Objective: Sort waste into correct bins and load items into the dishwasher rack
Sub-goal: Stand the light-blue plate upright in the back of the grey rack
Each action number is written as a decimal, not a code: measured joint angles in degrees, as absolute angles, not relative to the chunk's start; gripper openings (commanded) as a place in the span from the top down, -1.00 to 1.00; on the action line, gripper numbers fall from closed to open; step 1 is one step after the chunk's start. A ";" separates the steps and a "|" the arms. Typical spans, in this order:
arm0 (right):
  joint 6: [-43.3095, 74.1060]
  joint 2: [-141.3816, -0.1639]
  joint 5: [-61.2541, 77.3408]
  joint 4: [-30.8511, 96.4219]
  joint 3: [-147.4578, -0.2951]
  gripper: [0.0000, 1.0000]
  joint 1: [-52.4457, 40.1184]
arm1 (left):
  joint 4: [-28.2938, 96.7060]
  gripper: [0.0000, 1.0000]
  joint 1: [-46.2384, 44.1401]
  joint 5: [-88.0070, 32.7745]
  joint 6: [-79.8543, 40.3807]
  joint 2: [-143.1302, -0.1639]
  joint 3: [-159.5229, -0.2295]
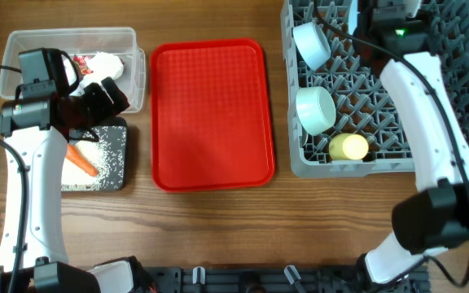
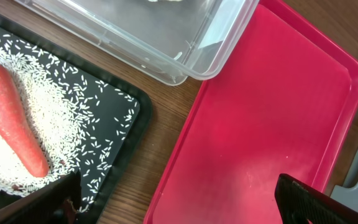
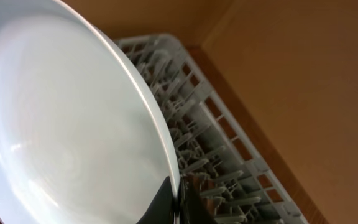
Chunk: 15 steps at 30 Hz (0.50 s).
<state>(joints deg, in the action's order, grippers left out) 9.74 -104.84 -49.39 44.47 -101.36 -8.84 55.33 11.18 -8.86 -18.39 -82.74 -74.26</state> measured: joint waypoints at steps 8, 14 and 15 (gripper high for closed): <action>7.49 -112.36 -51.90 44.29 -101.21 0.91 -8.84 | 55.33 -1.00 11.18 -8.86 -18.39 -82.74 -74.26; 6.66 -113.49 -49.63 43.99 -101.06 0.78 -8.84 | 55.33 -1.00 11.18 -8.86 -18.39 -82.74 -74.26; 6.46 -113.49 -48.97 43.88 -101.06 0.48 -8.86 | 55.33 -1.00 11.18 -8.84 -18.39 -82.74 -74.26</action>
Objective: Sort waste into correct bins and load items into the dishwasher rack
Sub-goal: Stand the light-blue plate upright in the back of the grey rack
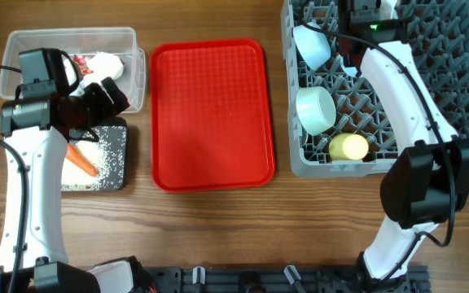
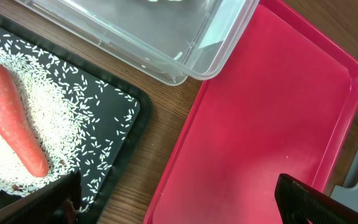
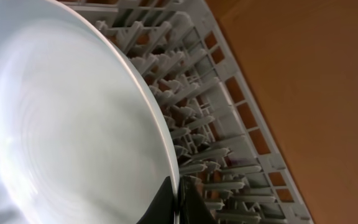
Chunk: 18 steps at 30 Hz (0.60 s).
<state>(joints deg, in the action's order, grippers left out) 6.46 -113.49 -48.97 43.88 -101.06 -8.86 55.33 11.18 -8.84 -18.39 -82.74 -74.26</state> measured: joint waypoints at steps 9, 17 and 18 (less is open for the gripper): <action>6.90 -113.49 -46.89 44.31 -101.03 -0.99 -9.67 | 55.33 -1.00 11.18 -8.86 -18.39 -82.74 -74.26; 8.21 -106.80 -43.68 46.06 -100.57 -0.99 -14.79 | 55.33 -1.00 11.18 -8.84 -18.39 -82.74 -74.26; 8.12 -104.79 -43.13 46.30 -100.57 -0.99 -15.66 | 55.33 -1.00 11.18 -8.86 -18.39 -82.74 -74.26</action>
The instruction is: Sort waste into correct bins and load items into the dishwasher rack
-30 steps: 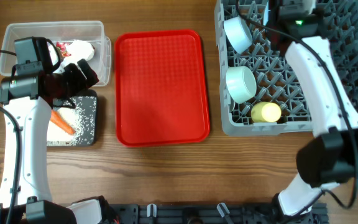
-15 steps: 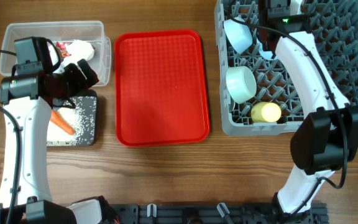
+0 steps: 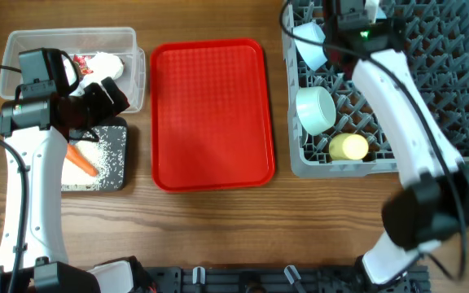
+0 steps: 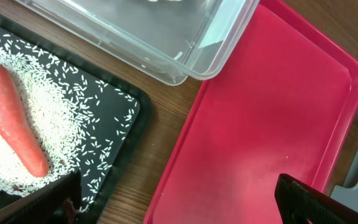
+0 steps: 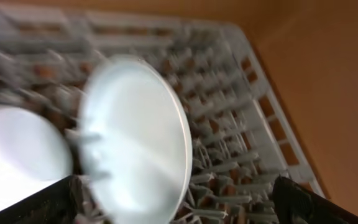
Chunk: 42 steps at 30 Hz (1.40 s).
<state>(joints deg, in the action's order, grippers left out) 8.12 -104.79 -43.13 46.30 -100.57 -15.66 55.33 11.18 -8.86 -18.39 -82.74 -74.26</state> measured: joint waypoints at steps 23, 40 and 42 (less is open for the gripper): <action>2.66 -75.18 -11.77 67.96 -100.68 -0.99 -22.39 | 55.35 -1.00 11.18 -8.86 -18.39 -82.74 -74.26; -1.87 -49.76 -10.28 31.55 -69.49 -0.99 -11.64 | 55.35 -1.00 11.18 -8.84 -18.39 -82.74 -74.26; -1.83 -44.42 -9.85 23.88 -59.20 -1.00 -10.92 | 55.31 -1.00 11.16 -8.84 -18.39 -82.74 -74.26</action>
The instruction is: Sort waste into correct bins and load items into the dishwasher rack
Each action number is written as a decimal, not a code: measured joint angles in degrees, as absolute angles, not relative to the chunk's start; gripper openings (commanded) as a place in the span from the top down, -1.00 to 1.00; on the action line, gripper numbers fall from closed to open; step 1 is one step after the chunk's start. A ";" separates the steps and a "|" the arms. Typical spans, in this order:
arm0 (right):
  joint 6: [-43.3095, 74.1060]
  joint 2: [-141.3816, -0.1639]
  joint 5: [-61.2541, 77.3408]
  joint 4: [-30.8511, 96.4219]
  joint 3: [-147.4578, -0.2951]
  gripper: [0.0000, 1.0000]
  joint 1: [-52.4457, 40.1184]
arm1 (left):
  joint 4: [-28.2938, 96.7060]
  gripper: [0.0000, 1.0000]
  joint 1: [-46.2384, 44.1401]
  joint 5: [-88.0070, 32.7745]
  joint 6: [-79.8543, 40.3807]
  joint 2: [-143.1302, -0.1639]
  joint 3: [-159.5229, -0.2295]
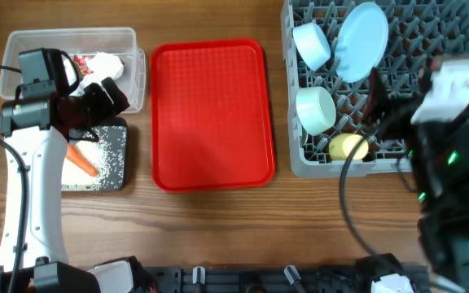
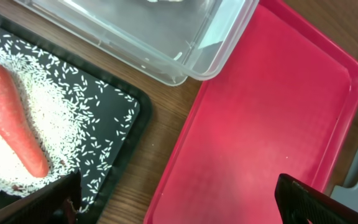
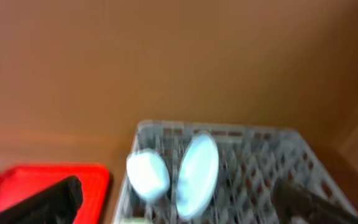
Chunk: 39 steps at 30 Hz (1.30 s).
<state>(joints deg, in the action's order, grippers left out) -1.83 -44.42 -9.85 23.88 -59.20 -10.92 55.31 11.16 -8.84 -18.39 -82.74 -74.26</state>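
Observation:
A pale blue plate [image 1: 361,31] [image 3: 197,171] stands on edge among the tines at the far side of the grey dishwasher rack [image 1: 462,32]. Beside it are two white bowls [image 1: 310,45] [image 1: 316,110] and a yellow cup [image 1: 348,146]. My right gripper [image 1: 397,98] [image 3: 179,208] is open and holds nothing, pulled back over the rack's near right part, well away from the plate. My left gripper [image 1: 104,98] [image 2: 179,205] hangs open and holds nothing over the gap between the black tray [image 2: 104,124] and the red tray [image 2: 272,112].
A carrot [image 1: 81,160] lies on scattered rice in the black tray [image 1: 116,155]. A clear bin [image 1: 72,41] at the far left holds white rubbish. The red tray [image 1: 212,114] lies bare in the middle. Bare wood runs along the table's near edge.
My right gripper was open close to the plate at the rack's far side. It is now drawn back toward the near right, seeing the whole rack. The plate stands alone. The left arm is unmoved.
My right gripper was first shut on the plate's rim above the rack, then still shut on it down among the tines. It then stood open with the plate left standing in the rack, and now it is well back. The left arm stayed still throughout.

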 measured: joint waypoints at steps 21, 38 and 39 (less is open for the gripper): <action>-0.71 -3.86 -7.46 2.28 -2.63 -0.99 -7.27 | 55.33 -1.00 11.18 -8.86 -18.39 -82.74 -74.26; -0.27 -1.15 -6.79 1.65 -1.93 -0.99 -7.27 | 55.33 -1.00 11.18 -8.86 -18.39 -82.74 -74.26; -0.27 -1.15 -6.79 1.67 -1.93 -0.99 -7.27 | 55.33 -1.00 11.18 -8.86 -18.39 -82.74 -74.26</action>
<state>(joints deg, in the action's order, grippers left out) -0.27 -1.15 -6.79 1.67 -1.93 -7.27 55.33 11.18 -8.86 -18.39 -82.74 -74.26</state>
